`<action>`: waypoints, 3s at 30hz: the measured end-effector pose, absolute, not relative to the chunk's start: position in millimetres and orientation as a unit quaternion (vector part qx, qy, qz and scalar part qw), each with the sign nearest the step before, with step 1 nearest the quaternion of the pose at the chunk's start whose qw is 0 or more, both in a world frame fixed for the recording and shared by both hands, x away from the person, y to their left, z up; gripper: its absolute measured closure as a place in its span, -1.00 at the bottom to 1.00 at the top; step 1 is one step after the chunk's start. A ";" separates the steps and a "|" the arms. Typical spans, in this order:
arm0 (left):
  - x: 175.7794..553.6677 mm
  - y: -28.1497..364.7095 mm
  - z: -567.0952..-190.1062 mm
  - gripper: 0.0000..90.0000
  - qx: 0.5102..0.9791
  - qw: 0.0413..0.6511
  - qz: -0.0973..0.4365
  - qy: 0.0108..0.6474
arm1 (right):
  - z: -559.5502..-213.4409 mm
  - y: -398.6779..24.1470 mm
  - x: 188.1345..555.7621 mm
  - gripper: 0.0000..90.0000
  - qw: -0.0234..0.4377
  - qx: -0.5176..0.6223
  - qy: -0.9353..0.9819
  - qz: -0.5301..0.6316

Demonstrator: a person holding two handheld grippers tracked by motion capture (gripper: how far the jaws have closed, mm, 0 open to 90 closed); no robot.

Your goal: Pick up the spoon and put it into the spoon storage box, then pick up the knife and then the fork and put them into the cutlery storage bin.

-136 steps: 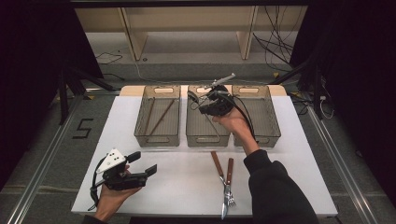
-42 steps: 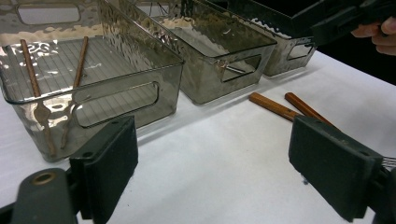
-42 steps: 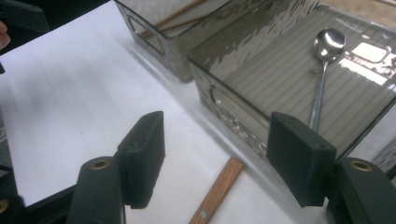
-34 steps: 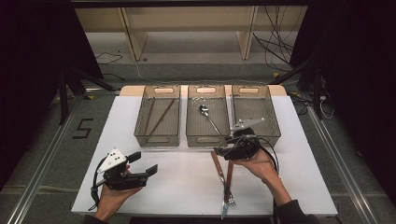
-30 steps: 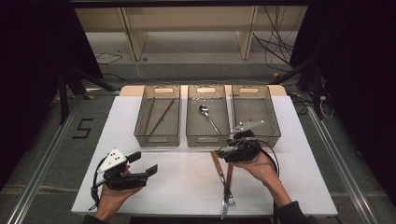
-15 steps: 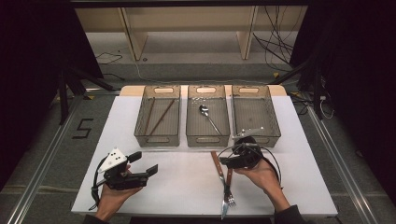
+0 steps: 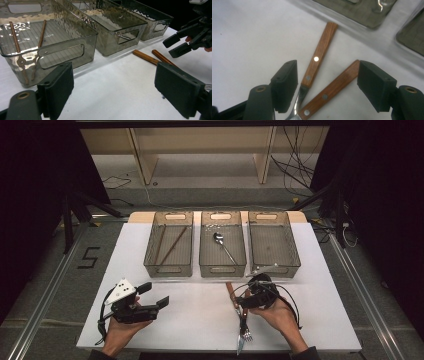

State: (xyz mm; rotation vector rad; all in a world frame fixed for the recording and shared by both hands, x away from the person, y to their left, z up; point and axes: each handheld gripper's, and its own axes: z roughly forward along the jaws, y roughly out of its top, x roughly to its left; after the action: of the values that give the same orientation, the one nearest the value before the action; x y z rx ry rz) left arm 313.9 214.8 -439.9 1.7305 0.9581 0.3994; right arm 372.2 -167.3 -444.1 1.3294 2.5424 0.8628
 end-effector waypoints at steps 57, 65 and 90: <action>315.2 211.3 -440.6 -0.66 0.733 0.529 0.167 0.395 | -473.9 -186.0 391.4 1.00 0.105 0.399 0.871 0.267; 315.0 211.5 -440.9 -0.66 0.732 0.530 0.167 0.396 | -472.3 -204.7 382.3 1.00 0.103 0.411 0.867 0.261; 315.1 211.2 -440.6 -0.66 0.733 0.528 0.168 0.395 | -464.0 -227.0 338.9 0.98 0.095 0.391 0.885 0.236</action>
State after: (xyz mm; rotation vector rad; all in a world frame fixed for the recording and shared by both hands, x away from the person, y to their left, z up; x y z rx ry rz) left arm 315.1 211.2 -440.6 1.7517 0.9436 0.4004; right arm 338.9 -227.0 -464.0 1.1591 2.6229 0.6998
